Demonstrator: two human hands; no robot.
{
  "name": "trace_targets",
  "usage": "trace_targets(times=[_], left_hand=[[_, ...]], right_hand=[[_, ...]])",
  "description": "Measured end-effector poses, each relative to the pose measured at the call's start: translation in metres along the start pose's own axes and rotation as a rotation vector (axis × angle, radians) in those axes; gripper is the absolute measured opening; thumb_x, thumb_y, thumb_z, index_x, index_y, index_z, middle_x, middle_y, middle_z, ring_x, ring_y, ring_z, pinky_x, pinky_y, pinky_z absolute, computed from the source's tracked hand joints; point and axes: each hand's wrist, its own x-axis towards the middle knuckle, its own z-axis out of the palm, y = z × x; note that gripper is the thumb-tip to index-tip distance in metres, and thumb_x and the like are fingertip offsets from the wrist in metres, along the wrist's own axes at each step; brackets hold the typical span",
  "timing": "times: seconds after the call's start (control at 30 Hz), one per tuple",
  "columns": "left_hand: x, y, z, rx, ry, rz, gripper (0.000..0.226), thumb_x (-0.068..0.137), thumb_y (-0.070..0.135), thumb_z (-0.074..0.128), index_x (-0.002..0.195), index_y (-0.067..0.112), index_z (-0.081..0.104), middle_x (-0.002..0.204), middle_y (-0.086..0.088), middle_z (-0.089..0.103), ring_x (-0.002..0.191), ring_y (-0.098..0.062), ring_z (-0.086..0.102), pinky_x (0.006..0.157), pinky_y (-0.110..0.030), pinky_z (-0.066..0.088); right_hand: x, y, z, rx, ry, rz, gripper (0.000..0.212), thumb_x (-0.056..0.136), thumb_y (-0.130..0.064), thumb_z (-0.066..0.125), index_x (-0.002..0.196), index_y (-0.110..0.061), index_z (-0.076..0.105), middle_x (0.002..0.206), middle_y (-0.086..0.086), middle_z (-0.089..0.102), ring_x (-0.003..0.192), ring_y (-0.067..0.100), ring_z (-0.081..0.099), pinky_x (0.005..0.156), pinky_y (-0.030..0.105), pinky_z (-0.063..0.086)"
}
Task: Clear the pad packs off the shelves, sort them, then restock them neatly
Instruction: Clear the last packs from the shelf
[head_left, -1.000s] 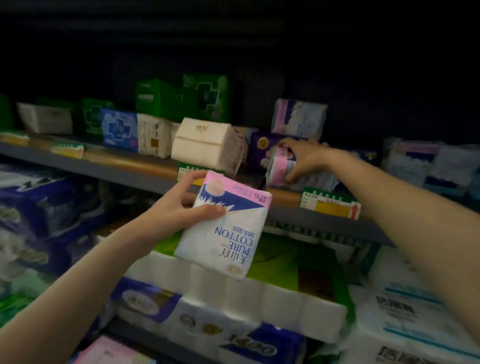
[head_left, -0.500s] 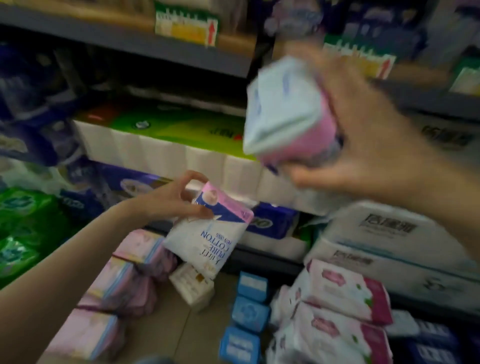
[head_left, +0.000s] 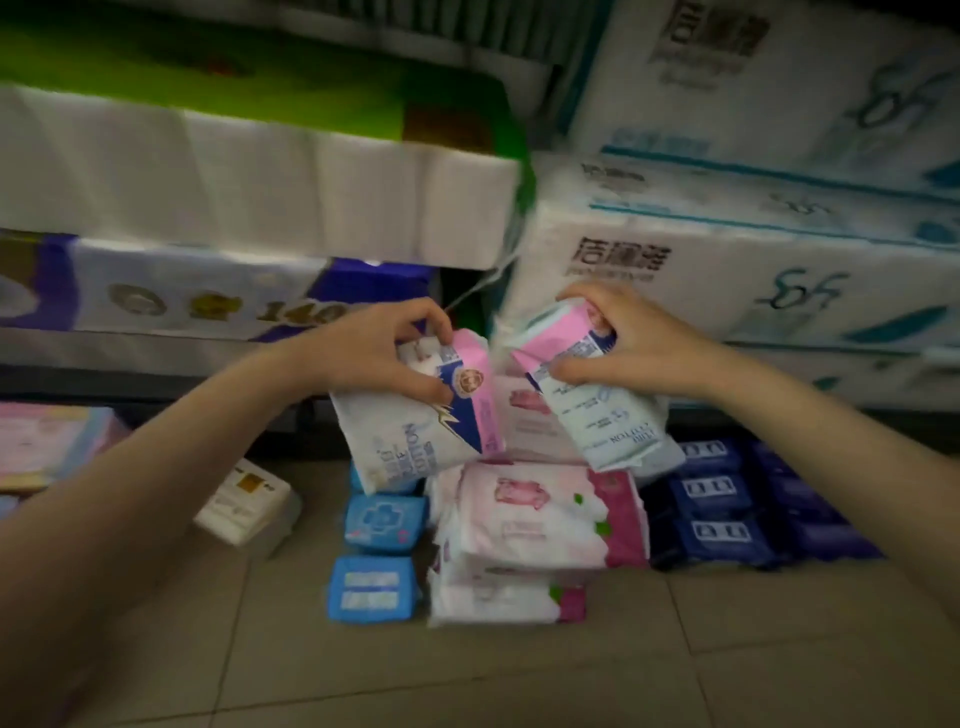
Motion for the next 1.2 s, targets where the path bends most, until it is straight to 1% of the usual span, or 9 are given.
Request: trace_targets(times=[0.27, 0.4, 0.53, 0.67, 0.8, 0.9, 1.0, 1.1, 1.2], left_hand=[[-0.012, 0.064, 0.013, 0.105, 0.019, 0.083, 0.041, 0.072, 0.020, 0.078, 0.102, 0.028, 0.052, 0.095, 0.009, 0.064, 0.076, -0.008, 0.068, 0.057, -0.017, 0.055], [-0.019, 0.100, 0.045, 0.127, 0.072, 0.138, 0.043, 0.070, 0.025, 0.078, 0.104, 0.028, 0.052, 0.097, 0.007, 0.064, 0.076, -0.005, 0.068, 0.058, -0.018, 0.055], [-0.014, 0.136, 0.091, 0.135, 0.047, 0.198, 0.041, 0.071, 0.025, 0.077, 0.104, 0.028, 0.053, 0.100, 0.005, 0.064, 0.080, -0.008, 0.067, 0.062, -0.020, 0.057], [0.010, 0.170, 0.151, 0.364, -0.097, 0.286, 0.044, 0.069, 0.033, 0.079, 0.105, 0.031, 0.052, 0.094, 0.015, 0.059, 0.080, -0.003, 0.060, 0.064, -0.008, 0.045], [0.031, 0.187, 0.218, 0.618, -0.263, 0.371, 0.046, 0.071, 0.039, 0.076, 0.104, 0.035, 0.045, 0.081, 0.024, 0.042, 0.069, 0.005, 0.042, 0.055, -0.008, 0.034], [0.041, 0.180, 0.257, 0.778, -0.346, 0.387, 0.044, 0.073, 0.046, 0.072, 0.108, 0.036, 0.047, 0.074, 0.023, 0.034, 0.066, 0.000, 0.037, 0.070, -0.025, 0.035], [0.043, 0.174, 0.287, 1.007, -0.375, 0.437, 0.048, 0.075, 0.051, 0.066, 0.117, 0.035, 0.048, 0.072, 0.019, 0.034, 0.079, -0.008, 0.041, 0.093, -0.036, 0.034], [0.040, 0.171, 0.313, 1.106, -0.395, 0.500, 0.050, 0.077, 0.049, 0.066, 0.121, 0.033, 0.047, 0.098, 0.010, 0.053, 0.100, -0.017, 0.051, 0.101, -0.041, 0.030], [0.038, 0.157, 0.334, 1.187, -0.443, 0.505, 0.051, 0.079, 0.046, 0.065, 0.123, 0.028, 0.047, 0.116, 0.001, 0.057, 0.108, -0.021, 0.051, 0.099, -0.041, 0.029]], right_hand=[[-0.024, 0.054, -0.003, -0.080, 0.088, 0.110, 0.062, 0.079, -0.056, 0.061, 0.129, -0.029, 0.037, 0.108, 0.003, 0.042, 0.096, 0.021, 0.049, 0.088, 0.034, 0.044], [-0.029, 0.079, 0.007, 0.047, 0.117, 0.085, 0.060, 0.074, -0.062, 0.058, 0.119, -0.026, 0.041, 0.107, 0.005, 0.054, 0.090, 0.021, 0.055, 0.073, 0.032, 0.047], [-0.050, 0.111, 0.008, 0.185, 0.146, 0.143, 0.063, 0.076, -0.046, 0.070, 0.125, -0.018, 0.041, 0.102, 0.001, 0.050, 0.089, 0.018, 0.051, 0.062, 0.026, 0.038], [-0.089, 0.178, 0.011, 0.218, 0.229, 0.288, 0.078, 0.076, -0.045, 0.070, 0.138, -0.021, 0.031, 0.119, 0.009, 0.049, 0.111, 0.026, 0.048, 0.079, 0.027, 0.037], [-0.122, 0.248, 0.039, 0.449, 0.164, 0.554, 0.095, 0.068, -0.046, 0.076, 0.144, -0.031, 0.022, 0.138, 0.011, 0.038, 0.117, 0.030, 0.046, 0.063, 0.030, 0.048], [-0.133, 0.273, 0.066, 0.849, 0.138, 0.681, 0.085, 0.075, -0.034, 0.074, 0.144, -0.022, 0.026, 0.111, 0.004, 0.051, 0.099, 0.022, 0.055, 0.064, 0.036, 0.056], [-0.126, 0.277, 0.091, 1.015, 0.100, 0.665, 0.076, 0.080, -0.022, 0.070, 0.142, -0.015, 0.025, 0.097, 0.007, 0.051, 0.091, 0.017, 0.055, 0.064, 0.037, 0.057], [-0.108, 0.271, 0.114, 1.059, 0.052, 0.655, 0.071, 0.079, -0.023, 0.070, 0.135, -0.012, 0.028, 0.093, 0.007, 0.052, 0.084, 0.014, 0.054, 0.060, 0.036, 0.055], [-0.103, 0.273, 0.142, 1.027, 0.061, 0.728, 0.068, 0.075, -0.023, 0.073, 0.128, -0.020, 0.030, 0.100, 0.007, 0.055, 0.089, 0.014, 0.057, 0.067, 0.039, 0.058]])
